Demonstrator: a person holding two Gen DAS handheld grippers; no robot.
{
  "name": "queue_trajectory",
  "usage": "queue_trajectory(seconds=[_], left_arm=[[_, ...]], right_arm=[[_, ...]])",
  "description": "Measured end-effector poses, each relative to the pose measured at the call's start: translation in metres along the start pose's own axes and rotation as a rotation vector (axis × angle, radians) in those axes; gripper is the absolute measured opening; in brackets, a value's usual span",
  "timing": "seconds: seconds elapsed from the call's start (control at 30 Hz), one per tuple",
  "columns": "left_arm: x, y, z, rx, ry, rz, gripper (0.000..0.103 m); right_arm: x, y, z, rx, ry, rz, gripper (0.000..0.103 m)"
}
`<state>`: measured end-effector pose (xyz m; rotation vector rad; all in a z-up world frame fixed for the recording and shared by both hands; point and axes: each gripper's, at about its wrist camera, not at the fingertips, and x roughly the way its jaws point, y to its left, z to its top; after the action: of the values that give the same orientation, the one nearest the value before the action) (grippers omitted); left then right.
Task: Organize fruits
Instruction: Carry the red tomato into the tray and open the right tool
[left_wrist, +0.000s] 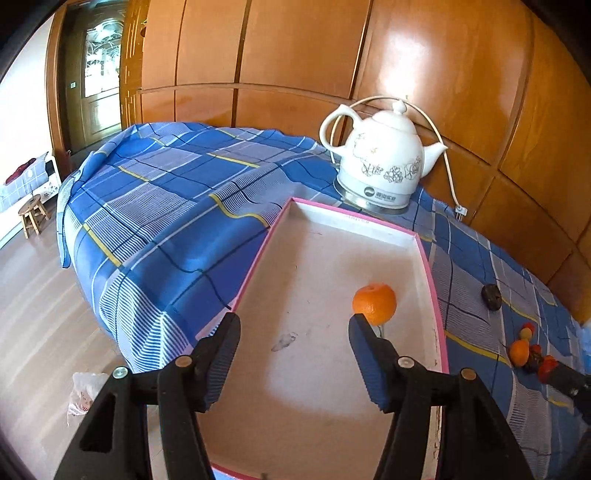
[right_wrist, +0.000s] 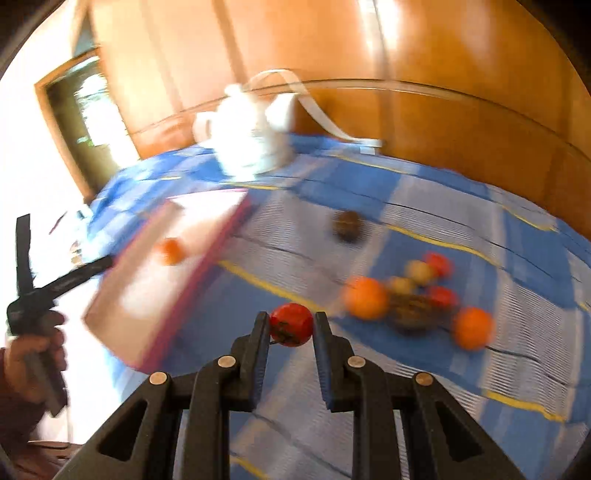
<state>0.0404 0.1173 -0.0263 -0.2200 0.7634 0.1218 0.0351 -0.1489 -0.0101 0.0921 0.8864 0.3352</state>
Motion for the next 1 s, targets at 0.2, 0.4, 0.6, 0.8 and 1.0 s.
queue_trajectory(seconds=[0.2,0.4,0.6,0.8,1.0], left_arm=[[-0.011,0.008,0.009,-0.02,-0.032,0.017,0.063],[-0.016,0.015,0.012,-0.027,-0.038,0.028,0.065],[-0.018,0.015,0.012,-0.026,-0.037,0.027,0.065],[-0.02,0.008,0.009,-0.008,-0.034,0.008,0.065],[-0.022,-0.002,0.006,0.011,-0.029,-0.014,0.066]], right_arm=[[0.032,0.062,0.013,-0.107,0.05,0.151,0.023],[0.08,0.115,0.016,-0.172,0.146,0.266,0.024],[0.114,0.133,0.008,-0.199,0.221,0.227,0.025],[0.121,0.128,0.011,-0.22,0.217,0.127,0.025],[0.122,0.117,0.015,-0.248,0.199,-0.004,0.025]])
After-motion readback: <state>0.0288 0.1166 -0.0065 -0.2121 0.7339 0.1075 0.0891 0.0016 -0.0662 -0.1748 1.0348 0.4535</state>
